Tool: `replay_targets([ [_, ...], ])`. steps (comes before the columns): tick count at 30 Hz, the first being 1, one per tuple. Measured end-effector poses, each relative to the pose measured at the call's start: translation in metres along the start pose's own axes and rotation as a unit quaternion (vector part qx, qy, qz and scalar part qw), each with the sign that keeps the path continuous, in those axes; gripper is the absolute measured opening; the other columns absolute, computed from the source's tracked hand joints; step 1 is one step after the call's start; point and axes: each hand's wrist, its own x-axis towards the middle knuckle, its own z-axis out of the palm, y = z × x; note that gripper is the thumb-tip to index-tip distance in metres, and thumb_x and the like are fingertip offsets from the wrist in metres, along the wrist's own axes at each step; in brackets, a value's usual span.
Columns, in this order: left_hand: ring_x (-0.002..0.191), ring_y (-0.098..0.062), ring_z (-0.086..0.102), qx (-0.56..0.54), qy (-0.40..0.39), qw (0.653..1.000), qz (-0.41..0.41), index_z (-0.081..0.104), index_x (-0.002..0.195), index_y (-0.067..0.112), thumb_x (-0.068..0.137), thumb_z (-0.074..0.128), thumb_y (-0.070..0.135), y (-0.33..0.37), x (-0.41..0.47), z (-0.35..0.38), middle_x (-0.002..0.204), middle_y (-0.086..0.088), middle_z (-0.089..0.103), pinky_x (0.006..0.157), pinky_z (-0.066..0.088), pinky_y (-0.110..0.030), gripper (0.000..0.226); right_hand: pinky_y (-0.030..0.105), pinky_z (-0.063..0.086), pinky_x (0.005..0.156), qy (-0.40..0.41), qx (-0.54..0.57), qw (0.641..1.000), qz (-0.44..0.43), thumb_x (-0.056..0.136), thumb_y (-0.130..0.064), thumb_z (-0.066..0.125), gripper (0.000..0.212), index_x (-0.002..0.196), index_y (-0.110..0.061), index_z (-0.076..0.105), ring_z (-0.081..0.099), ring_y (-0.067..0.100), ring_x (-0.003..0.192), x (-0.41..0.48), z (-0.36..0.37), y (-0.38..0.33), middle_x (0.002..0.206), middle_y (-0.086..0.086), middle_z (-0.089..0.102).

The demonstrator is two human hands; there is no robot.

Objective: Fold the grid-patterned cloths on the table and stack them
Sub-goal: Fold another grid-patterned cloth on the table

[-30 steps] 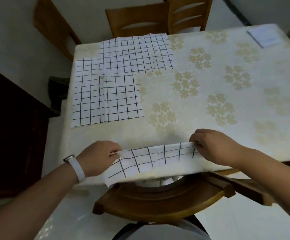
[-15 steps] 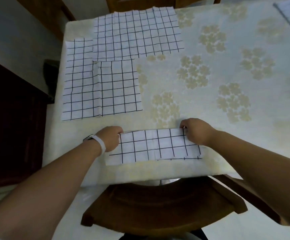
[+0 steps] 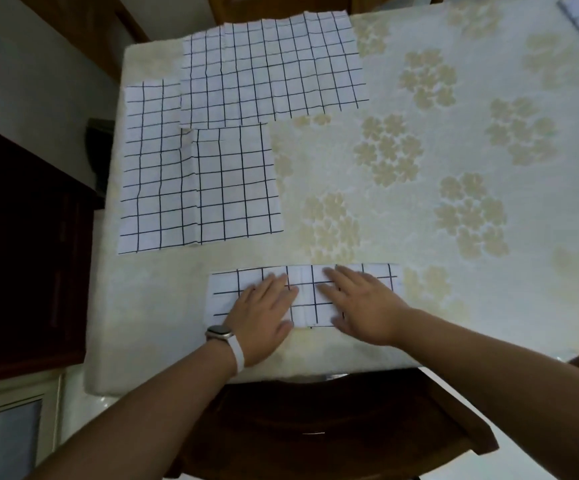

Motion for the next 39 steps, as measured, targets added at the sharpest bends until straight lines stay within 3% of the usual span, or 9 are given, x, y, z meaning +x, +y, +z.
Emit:
replay_targets([
  [5, 0.148, -0.019, -0.009, 0.019, -0.034, 0.999, -0.025, 0.004, 0.152, 0.034, 0.097, 0.023, 0.057, -0.012, 0.001, 0.011, 0.161, 0.004, -0.007, 0.118, 0.004, -0.048, 0.063, 0.046, 0.014, 0.118, -0.028, 0.0, 1.0, 0.006, 0.095, -0.052, 0.036, 0.066, 0.152, -0.021, 0.023, 0.013, 0.03, 0.149, -0.001, 0.012, -0.001, 0.162, 0.011, 0.011],
  [11, 0.145, -0.016, -0.02, 0.011, -0.051, 0.998, -0.032, -0.005, 0.151, 0.037, 0.096, 0.018, 0.059, -0.013, -0.002, 0.013, 0.159, 0.008, -0.018, 0.118, -0.002, -0.051, 0.063, 0.05, 0.029, 0.112, -0.036, 0.001, 0.999, 0.011, 0.089, -0.053, 0.038, 0.066, 0.146, -0.019, 0.037, 0.031, 0.034, 0.142, -0.003, 0.009, -0.003, 0.157, 0.014, 0.029],
  [13, 0.147, -0.017, -0.014, -0.019, -0.038, 0.998, -0.04, 0.005, 0.152, 0.034, 0.096, 0.023, 0.058, -0.011, -0.004, 0.009, 0.16, 0.008, -0.011, 0.118, 0.002, -0.048, 0.063, 0.05, 0.033, 0.11, -0.036, 0.002, 0.999, 0.009, 0.086, -0.052, 0.043, 0.065, 0.142, -0.018, 0.041, 0.034, 0.037, 0.139, 0.002, -0.002, -0.008, 0.154, 0.015, 0.032],
  [15, 0.147, -0.021, 0.012, -0.067, 0.021, 0.996, -0.054, 0.031, 0.148, 0.026, 0.095, 0.03, 0.052, -0.01, -0.013, 0.003, 0.159, 0.002, 0.016, 0.115, 0.019, -0.044, 0.059, 0.046, 0.034, 0.108, -0.031, 0.018, 0.999, 0.011, 0.089, -0.047, 0.048, 0.057, 0.137, -0.016, 0.046, 0.039, 0.035, 0.134, 0.011, -0.017, -0.015, 0.149, 0.014, 0.037],
  [19, 0.114, -0.029, 0.056, -0.083, 0.129, 0.979, -0.137, 0.062, 0.119, 0.014, 0.086, 0.041, 0.037, -0.022, -0.04, 0.006, 0.127, -0.008, 0.058, 0.087, 0.052, -0.039, 0.046, 0.043, 0.046, 0.086, -0.002, 0.016, 0.999, -0.049, 0.091, -0.024, 0.053, 0.039, 0.127, -0.009, 0.055, 0.054, 0.036, 0.11, 0.052, -0.041, -0.038, 0.126, 0.014, 0.054],
  [22, 0.105, -0.031, 0.055, -0.129, 0.147, 0.941, -0.274, 0.062, 0.114, 0.012, 0.085, 0.055, 0.028, -0.029, -0.058, 0.007, 0.118, -0.009, 0.058, 0.079, 0.053, -0.04, 0.033, 0.042, 0.046, 0.081, -0.026, -0.019, 0.991, -0.126, 0.087, -0.014, 0.056, 0.039, 0.125, -0.008, 0.055, 0.053, 0.036, 0.106, 0.096, -0.051, -0.065, 0.124, 0.015, 0.054],
  [27, 0.107, -0.03, 0.05, -0.21, 0.112, 0.868, -0.437, 0.051, 0.117, 0.015, 0.089, 0.054, 0.041, -0.037, -0.066, 0.008, 0.117, -0.01, 0.051, 0.082, 0.048, -0.04, 0.039, 0.043, 0.047, 0.084, -0.035, -0.095, 0.965, -0.242, 0.088, -0.011, 0.053, 0.04, 0.128, -0.01, 0.051, 0.048, 0.033, 0.111, 0.154, -0.061, -0.112, 0.129, 0.014, 0.048],
  [34, 0.095, -0.026, 0.055, -0.282, 0.152, 0.833, -0.451, 0.051, 0.097, 0.018, 0.088, 0.057, 0.039, -0.039, -0.059, 0.014, 0.102, -0.005, 0.053, 0.077, 0.048, -0.038, 0.024, 0.042, 0.045, 0.09, -0.094, -0.15, 0.946, -0.271, 0.089, -0.017, 0.053, 0.045, 0.133, -0.018, 0.046, 0.043, 0.03, 0.118, 0.188, -0.065, -0.137, 0.134, 0.01, 0.041],
  [39, 0.095, -0.027, 0.059, -0.347, 0.146, 0.786, -0.491, 0.055, 0.097, 0.017, 0.087, 0.059, 0.036, -0.038, -0.052, 0.008, 0.102, -0.005, 0.058, 0.081, 0.052, -0.04, 0.021, 0.043, 0.049, 0.083, -0.122, -0.161, 0.947, -0.25, 0.083, -0.016, 0.061, 0.053, 0.133, -0.017, 0.043, 0.042, 0.032, 0.112, 0.197, -0.069, -0.143, 0.132, 0.014, 0.035],
])
